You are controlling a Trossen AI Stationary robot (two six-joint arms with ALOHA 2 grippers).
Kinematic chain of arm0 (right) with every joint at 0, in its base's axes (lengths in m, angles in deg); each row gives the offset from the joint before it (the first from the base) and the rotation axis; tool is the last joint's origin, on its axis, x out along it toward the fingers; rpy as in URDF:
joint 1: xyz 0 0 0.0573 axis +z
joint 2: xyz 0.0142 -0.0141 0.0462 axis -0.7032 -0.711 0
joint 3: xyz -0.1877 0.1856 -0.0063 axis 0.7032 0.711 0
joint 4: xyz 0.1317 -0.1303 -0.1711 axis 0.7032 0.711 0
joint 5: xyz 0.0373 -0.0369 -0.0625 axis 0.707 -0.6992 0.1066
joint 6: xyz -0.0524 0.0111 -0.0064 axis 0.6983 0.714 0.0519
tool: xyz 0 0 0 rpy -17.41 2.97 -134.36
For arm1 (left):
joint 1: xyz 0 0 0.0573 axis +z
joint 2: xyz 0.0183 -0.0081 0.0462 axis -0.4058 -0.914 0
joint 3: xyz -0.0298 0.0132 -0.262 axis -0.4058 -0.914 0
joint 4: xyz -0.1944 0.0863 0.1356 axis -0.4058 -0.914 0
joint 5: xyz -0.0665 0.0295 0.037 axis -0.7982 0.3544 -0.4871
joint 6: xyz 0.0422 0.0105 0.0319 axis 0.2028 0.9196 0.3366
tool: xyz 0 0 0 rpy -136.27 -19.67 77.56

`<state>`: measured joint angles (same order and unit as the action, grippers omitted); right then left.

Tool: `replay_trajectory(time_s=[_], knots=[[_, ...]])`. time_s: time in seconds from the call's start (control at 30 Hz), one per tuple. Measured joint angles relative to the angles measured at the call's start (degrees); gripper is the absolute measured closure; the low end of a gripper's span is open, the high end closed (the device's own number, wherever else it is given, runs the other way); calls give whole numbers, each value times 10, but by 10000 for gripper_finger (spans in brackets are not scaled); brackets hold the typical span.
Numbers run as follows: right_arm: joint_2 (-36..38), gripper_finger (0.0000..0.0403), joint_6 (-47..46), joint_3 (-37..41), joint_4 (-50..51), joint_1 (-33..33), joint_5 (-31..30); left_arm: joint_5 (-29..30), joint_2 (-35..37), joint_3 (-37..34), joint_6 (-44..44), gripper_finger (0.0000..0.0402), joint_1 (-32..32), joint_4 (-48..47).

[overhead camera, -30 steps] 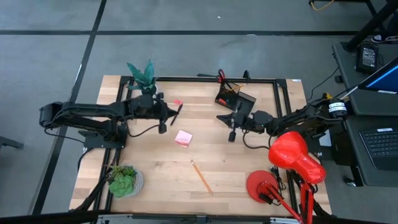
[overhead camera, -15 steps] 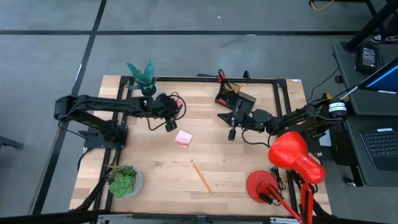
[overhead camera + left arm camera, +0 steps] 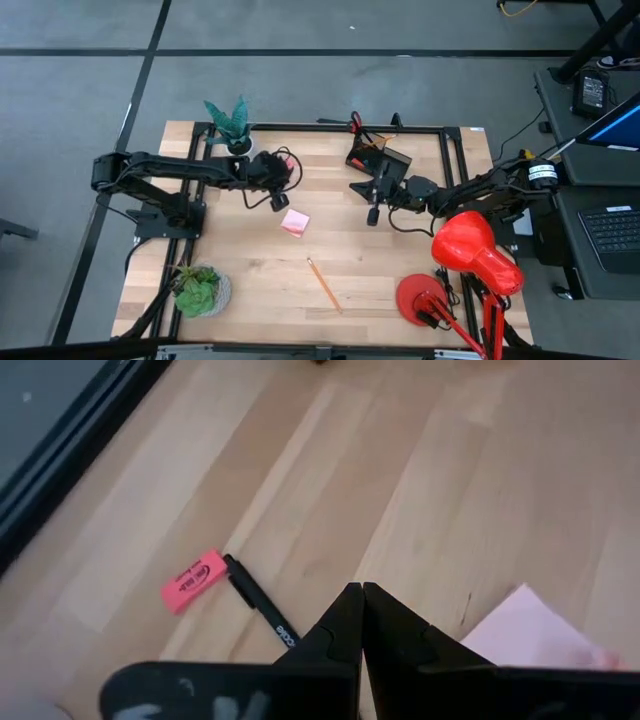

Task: Pick and place office supplies into organizer
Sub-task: Put the black ballpen into the black desk organizer

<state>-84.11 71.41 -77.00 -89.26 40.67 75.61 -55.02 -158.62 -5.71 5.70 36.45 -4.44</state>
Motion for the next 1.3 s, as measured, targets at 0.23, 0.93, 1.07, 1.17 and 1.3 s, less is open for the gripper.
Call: replay_trajectory(time_s=[0.23, 0.93, 1.07, 1.17, 1.3], knots=[[0, 390, 0, 0, 0, 0, 0, 0, -8, 1, -50, 400, -2, -2], [0, 386, -3, -1, 9, 0, 0, 40, -188, 103, -68, 398, 31, -106], [0, 386, -1, -1, 9, 0, 0, 12, -190, 103, -85, 397, 43, -107], [0, 386, -1, -1, 9, 0, 0, 1, -190, 103, -89, 397, 47, -107], [0, 386, 0, -1, 9, 0, 0, 0, -190, 103, -89, 391, 52, -107]])
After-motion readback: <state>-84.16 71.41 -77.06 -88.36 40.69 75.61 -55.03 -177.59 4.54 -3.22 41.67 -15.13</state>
